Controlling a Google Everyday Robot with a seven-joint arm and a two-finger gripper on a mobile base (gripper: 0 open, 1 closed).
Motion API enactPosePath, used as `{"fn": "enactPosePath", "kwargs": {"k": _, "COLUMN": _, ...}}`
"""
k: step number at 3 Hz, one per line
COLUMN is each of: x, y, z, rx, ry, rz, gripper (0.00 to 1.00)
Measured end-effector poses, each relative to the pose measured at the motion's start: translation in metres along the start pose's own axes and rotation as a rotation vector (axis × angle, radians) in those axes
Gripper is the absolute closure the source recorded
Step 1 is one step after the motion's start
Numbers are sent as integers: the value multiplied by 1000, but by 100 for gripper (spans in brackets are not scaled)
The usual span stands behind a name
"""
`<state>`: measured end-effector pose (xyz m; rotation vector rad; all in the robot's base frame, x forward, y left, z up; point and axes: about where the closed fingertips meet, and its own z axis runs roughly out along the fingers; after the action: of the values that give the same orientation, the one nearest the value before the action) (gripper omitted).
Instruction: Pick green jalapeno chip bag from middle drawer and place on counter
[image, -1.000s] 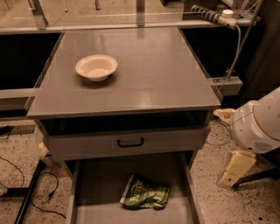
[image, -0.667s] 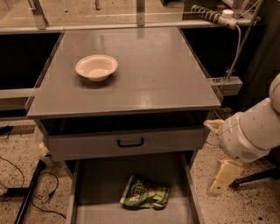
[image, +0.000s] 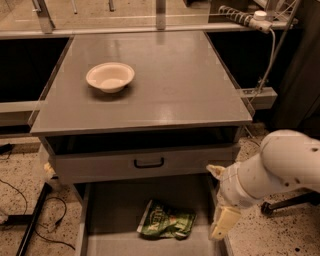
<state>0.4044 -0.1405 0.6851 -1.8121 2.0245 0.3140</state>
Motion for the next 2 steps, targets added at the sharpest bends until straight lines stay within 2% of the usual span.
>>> {"fn": "enactPosePath", "kwargs": {"k": 1, "x": 14, "y": -16, "z": 60, "rx": 53, "ry": -57, "rz": 0, "gripper": 0}}
{"fn": "enactPosePath", "kwargs": {"k": 2, "x": 13, "y": -16, "z": 60, "rx": 51, "ry": -57, "rz": 0, "gripper": 0}}
